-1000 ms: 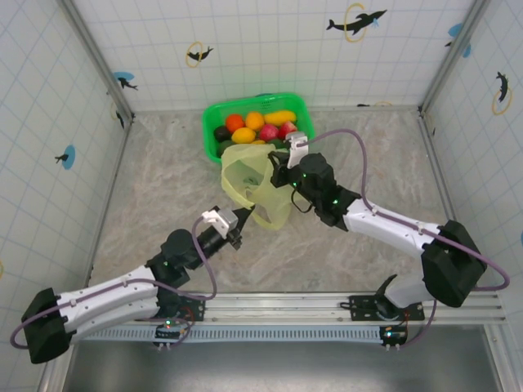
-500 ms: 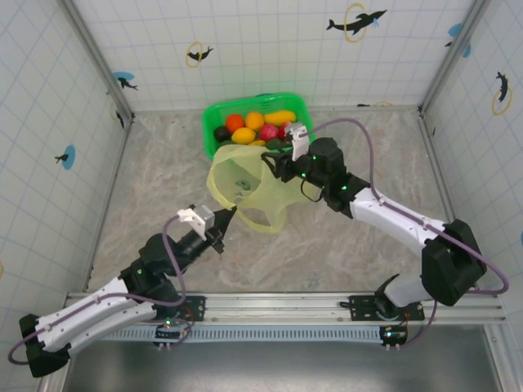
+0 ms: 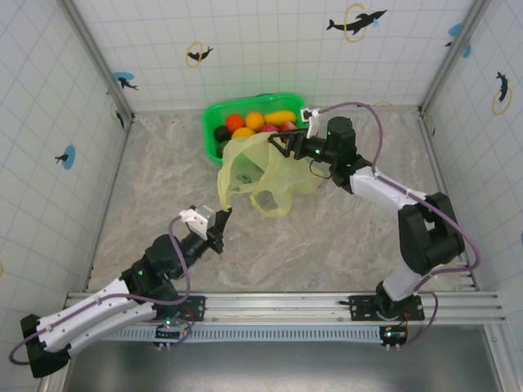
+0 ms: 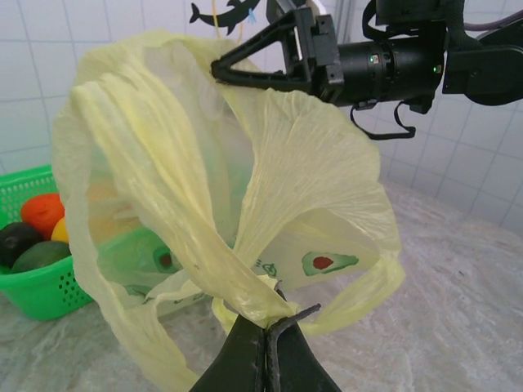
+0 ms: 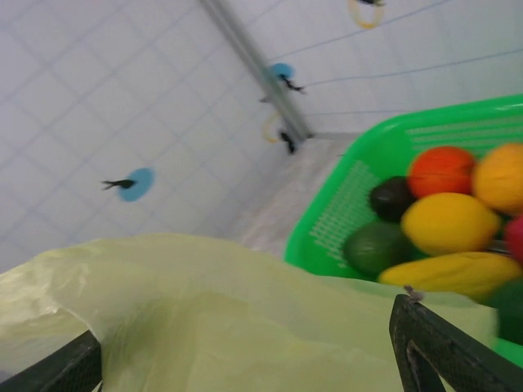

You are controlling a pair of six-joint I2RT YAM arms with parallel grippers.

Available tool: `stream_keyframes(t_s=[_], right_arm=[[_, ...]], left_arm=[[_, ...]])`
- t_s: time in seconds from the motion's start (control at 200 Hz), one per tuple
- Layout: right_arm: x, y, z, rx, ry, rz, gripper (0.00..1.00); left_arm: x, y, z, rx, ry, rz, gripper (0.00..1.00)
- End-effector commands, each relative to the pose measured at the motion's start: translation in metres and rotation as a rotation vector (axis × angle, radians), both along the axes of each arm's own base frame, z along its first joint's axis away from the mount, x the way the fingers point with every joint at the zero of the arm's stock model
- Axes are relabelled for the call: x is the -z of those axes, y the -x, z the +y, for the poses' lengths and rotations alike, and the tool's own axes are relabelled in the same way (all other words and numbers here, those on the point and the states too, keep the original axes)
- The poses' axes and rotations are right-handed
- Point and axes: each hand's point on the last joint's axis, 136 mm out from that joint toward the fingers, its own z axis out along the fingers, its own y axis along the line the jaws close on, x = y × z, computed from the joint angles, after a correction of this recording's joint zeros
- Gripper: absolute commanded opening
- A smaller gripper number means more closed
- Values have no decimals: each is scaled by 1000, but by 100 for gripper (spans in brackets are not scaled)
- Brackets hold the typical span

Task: Place the fake fruits into the plastic bag and tie a complex knot

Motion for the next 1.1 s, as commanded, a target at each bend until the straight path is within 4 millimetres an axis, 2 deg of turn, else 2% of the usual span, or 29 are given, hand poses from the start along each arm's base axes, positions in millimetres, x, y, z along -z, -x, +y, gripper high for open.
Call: stream_keyframes(t_s=[0.0,0.105,0.255,0.3,0.355,0.4,0.495,0.54,0.595,0.626,0.666,0.756,0.856,0.911,1.026,1.096], right_arm=[[-55,48,32,-291,-66,-152,79],[-45,68,48,-401,20,-151,81],[-42,92,41,-454,27,-163,87],[-39,94,38,-452,35,-161,87],[-37,87,33,-409,46,-164,87],[-36,72,27,-338,42,-151,86],[-18,-8,-8,39,115,-62,82],[4,-51,-37,270,203,3,81],[27,-90,-69,489,328,52,80],[48,-102,-85,565,405,100,80],[62,-119,-99,641,454,131,81],[96,-145,-118,728,543,200,81],[131,-164,-121,744,655,253,81],[146,-171,-124,753,695,277,77],[165,-180,-140,827,785,302,67],[169,-180,-156,895,815,318,61]], left_arm=[[5,-4,5,-37,-29,-5,0],[3,-7,8,-66,-36,-15,0],[6,-13,13,-100,-46,-2,0],[7,-14,12,-99,-51,6,0],[9,-16,11,-96,-60,14,0],[11,-17,9,-91,-64,20,0],[13,-20,10,-92,-66,29,0],[13,-21,11,-95,-63,31,0],[12,-22,13,-100,-56,30,0],[12,-22,13,-101,-54,29,0],[12,-23,14,-103,-53,29,0],[12,-23,16,-108,-51,28,0],[12,-24,19,-124,-49,28,0],[11,-24,20,-131,-46,28,0],[9,-25,24,-148,-40,20,0],[8,-25,27,-164,-34,13,0]])
